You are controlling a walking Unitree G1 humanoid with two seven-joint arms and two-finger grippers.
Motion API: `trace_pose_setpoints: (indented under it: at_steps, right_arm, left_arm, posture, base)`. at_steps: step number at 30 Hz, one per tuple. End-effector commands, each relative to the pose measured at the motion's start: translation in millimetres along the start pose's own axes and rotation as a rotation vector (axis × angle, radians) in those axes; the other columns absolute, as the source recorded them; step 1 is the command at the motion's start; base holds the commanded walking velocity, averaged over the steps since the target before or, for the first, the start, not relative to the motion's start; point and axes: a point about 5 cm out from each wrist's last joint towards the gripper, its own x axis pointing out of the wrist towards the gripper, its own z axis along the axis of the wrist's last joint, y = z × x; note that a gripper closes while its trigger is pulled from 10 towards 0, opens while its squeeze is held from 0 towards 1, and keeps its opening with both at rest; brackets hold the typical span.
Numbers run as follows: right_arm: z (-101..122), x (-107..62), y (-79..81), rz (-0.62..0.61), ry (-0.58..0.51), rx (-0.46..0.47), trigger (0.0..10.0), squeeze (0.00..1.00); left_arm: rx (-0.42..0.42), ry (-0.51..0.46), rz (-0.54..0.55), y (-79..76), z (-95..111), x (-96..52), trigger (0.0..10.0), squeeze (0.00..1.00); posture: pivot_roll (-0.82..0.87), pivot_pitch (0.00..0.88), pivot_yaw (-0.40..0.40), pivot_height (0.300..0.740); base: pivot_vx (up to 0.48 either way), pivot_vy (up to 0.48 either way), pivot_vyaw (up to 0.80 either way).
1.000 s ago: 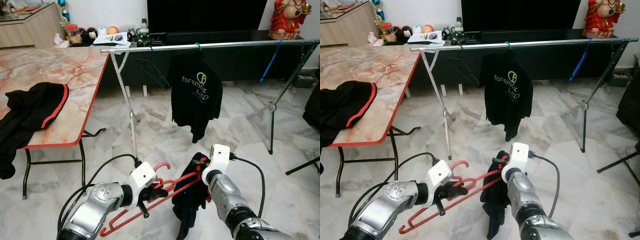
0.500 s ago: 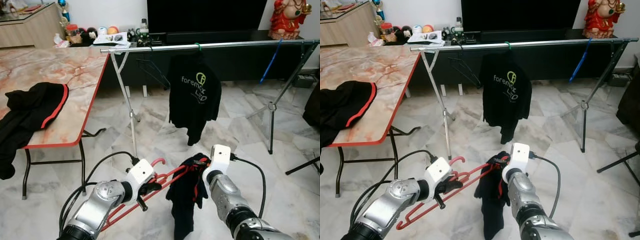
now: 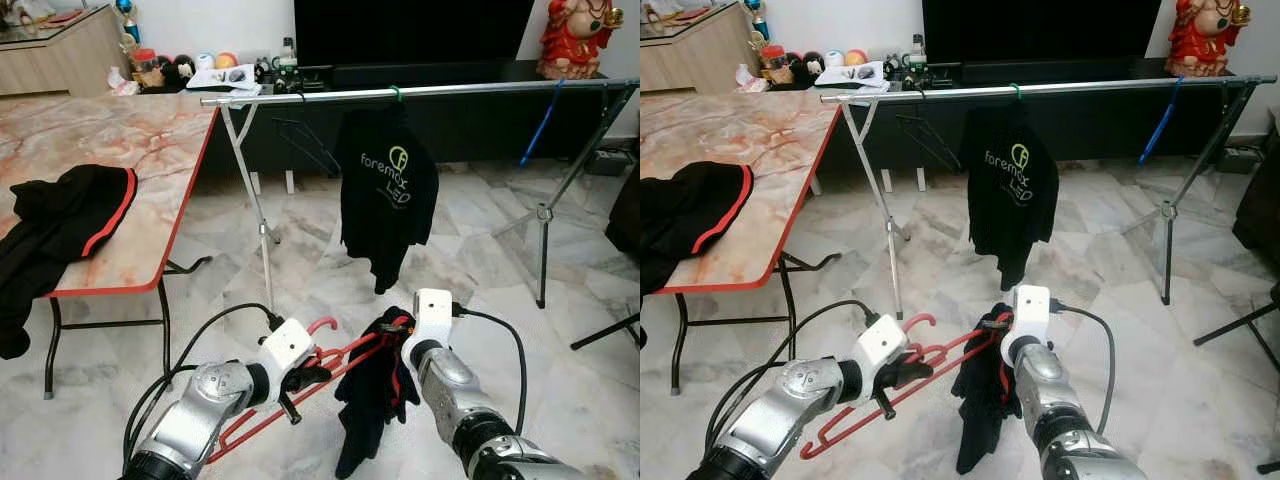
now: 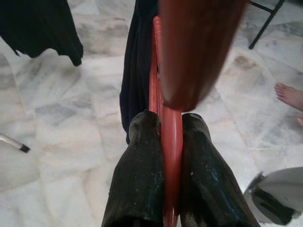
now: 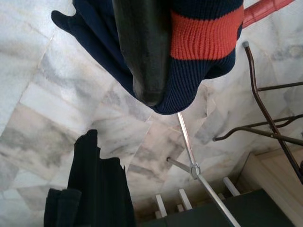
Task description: Hang hanger
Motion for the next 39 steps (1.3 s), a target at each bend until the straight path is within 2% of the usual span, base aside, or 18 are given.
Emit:
trace_pose_setpoints:
  at_steps: [1, 8, 11, 12, 19, 25, 29, 31, 32, 34, 36, 37, 39]
  right_arm:
    - [4.9, 0.8, 3.4, 0.019, -0.019, -0.02, 10.0, 0.0]
    - [8.8, 0.4, 10.0, 0.087, -0.048, -0.046, 10.0, 0.0]
    - [6.7, -1.1, 16.8, 0.161, -0.051, -0.094, 10.0, 0.0]
    - [5.9, -2.8, 16.1, 0.179, -0.056, -0.149, 10.0, 0.0]
    - [8.6, -10.3, 13.9, 0.281, -0.076, -0.279, 10.0, 0.0]
    - [16.4, -14.7, 8.6, 0.295, -0.093, -0.315, 10.0, 0.0]
    - [25.4, -14.3, 2.4, 0.227, -0.088, -0.305, 10.0, 0.0]
    - [31.9, -15.3, 5.4, 0.242, -0.112, -0.299, 10.0, 0.0]
    - [39.9, -18.8, 14.3, 0.305, -0.161, -0.297, 10.0, 0.0]
    - [42.6, -20.7, 17.8, 0.332, -0.179, -0.301, 10.0, 0.0]
    - [50.7, -29.5, 33.0, 0.441, -0.223, -0.333, 10.0, 0.0]
    - [50.7, -29.5, 33.0, 0.441, -0.223, -0.333, 10.0, 0.0]
    - [54.3, -38.4, 46.0, 0.55, -0.251, -0.365, 10.0, 0.0]
  left_arm:
    - [0.011, -0.004, 0.016, 5.7, 1.5, -2.3, 10.0, 0.0]
    - [-0.007, -0.018, -0.016, 2.3, 2.9, -2.6, 10.0, 0.0]
    - [-0.004, -0.022, -0.04, -0.1, 3.6, -1.9, 10.0, 0.0]
    - [-0.003, -0.019, -0.043, -0.5, 3.1, -1.9, 10.0, 0.0]
    - [-0.005, -0.016, -0.063, -2.1, 1.7, -2.7, 10.0, 0.0]
    - [0.002, -0.004, -0.055, -1.2, -0.4, -2.8, 10.0, 0.0]
    - [0.03, 0.036, -0.026, 1.4, -5.4, -2.9, 10.0, 0.0]
    - [0.031, 0.046, -0.007, 3.9, -7.1, -2.5, 10.0, 0.0]
    - [0.028, 0.042, -0.013, 3.8, -6.7, -2.2, 10.0, 0.0]
    - [0.028, 0.039, -0.018, 3.3, -6.4, -2.1, 10.0, 0.0]
    - [0.027, 0.034, -0.023, 2.6, -5.7, -1.9, 10.0, 0.0]
    - [0.027, 0.034, -0.023, 2.6, -5.7, -1.9, 10.0, 0.0]
    - [0.023, 0.035, -0.027, 1.7, -6.2, -2.0, 10.0, 0.0]
  posture:
    - [0.11, 0.068, 0.033, 0.74]
    - [0.11, 0.07, 0.034, 0.74]
    - [0.11, 0.069, 0.036, 0.74]
    - [0.11, 0.069, 0.036, 0.74]
    - [0.1, 0.07, 0.04, 0.74]
    - [0.1, 0.073, 0.041, 0.74]
    - [0.1, 0.073, 0.041, 0.74]
    - [0.09, 0.073, 0.041, 0.74]
    - [0.09, 0.073, 0.041, 0.74]
    - [0.09, 0.074, 0.042, 0.74]
    - [0.09, 0.074, 0.042, 0.74]
    - [0.09, 0.074, 0.042, 0.74]
    - [0.09, 0.074, 0.042, 0.74]
  base:
    - [0.0, 0.0, 0.0]
    - [0.0, 0.0, 0.0]
    - [0.0, 0.0, 0.0]
    - [0.0, 0.0, 0.0]
    - [0.0, 0.0, 0.0]
    - [0.0, 0.0, 0.0]
    - [0.0, 0.0, 0.0]
    - [0.0, 0.0, 0.0]
    - [0.0, 0.0, 0.0]
    - [0.0, 0.0, 0.0]
    - [0.0, 0.0, 0.0]
    - [0.0, 0.0, 0.0]
    - [0.0, 0.0, 0.0]
